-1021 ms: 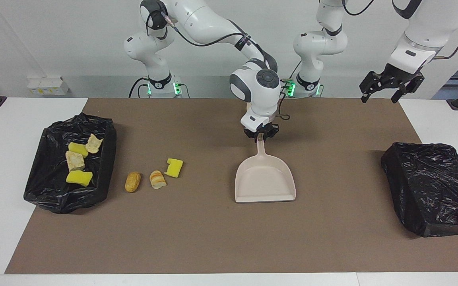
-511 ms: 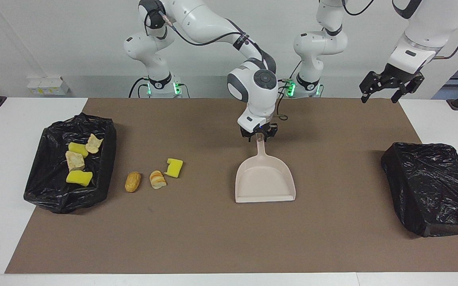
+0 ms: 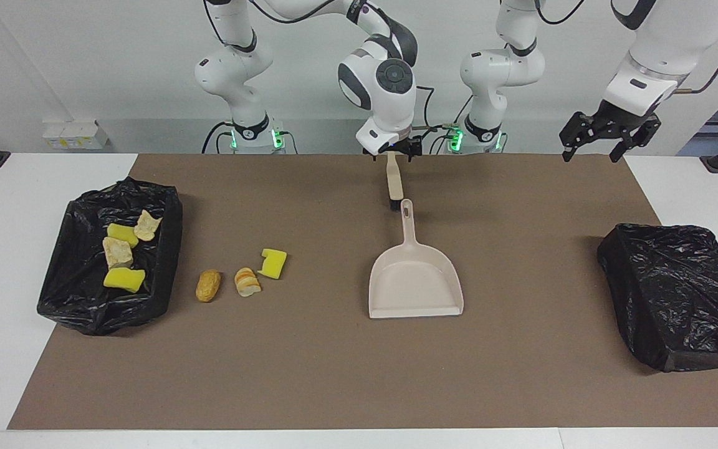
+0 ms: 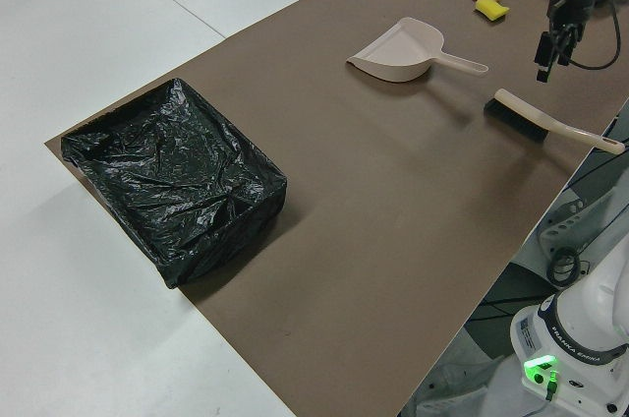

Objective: Sweep and dump trash in bin
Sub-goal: 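Return the empty dustpan to the table center with the right gripper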

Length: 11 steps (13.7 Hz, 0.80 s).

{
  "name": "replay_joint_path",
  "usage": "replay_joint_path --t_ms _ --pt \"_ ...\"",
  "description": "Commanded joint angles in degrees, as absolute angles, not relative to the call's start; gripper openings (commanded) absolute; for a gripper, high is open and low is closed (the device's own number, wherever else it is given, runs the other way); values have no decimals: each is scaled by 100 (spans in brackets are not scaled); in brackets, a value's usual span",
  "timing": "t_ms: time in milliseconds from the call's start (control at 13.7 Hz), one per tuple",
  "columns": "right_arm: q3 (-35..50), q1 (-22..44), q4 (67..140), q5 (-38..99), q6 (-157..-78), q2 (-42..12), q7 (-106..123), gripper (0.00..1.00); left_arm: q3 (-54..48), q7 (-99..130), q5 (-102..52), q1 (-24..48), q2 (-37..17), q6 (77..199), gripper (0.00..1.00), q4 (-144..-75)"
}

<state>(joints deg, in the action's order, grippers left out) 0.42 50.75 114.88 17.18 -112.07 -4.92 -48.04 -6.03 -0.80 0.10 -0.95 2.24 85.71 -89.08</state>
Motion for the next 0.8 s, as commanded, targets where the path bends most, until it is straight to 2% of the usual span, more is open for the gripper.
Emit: replay_joint_path --t_ms 0,292,511,656,729 --pt "44 5517 12488 1828 -11750 149 -4975 100 -580 -26 -53 0 387 8604 100 -9123" --pt "44 5958 12972 1811 -12418 27 -5115 84 -580 -18 -53 9 395 8622 100 -9210" --pt "44 6091 13086 1811 -12506 -97 -5089 70 -580 -17 -53 88 448 8780 100 -9325" --pt "44 6091 13104 1811 -12524 -97 -5089 44 -571 -26 -53 79 457 8815 100 -9325" --pt "44 6091 13096 1811 -12533 -97 -5098 28 -571 -26 -53 79 457 8815 100 -9334"
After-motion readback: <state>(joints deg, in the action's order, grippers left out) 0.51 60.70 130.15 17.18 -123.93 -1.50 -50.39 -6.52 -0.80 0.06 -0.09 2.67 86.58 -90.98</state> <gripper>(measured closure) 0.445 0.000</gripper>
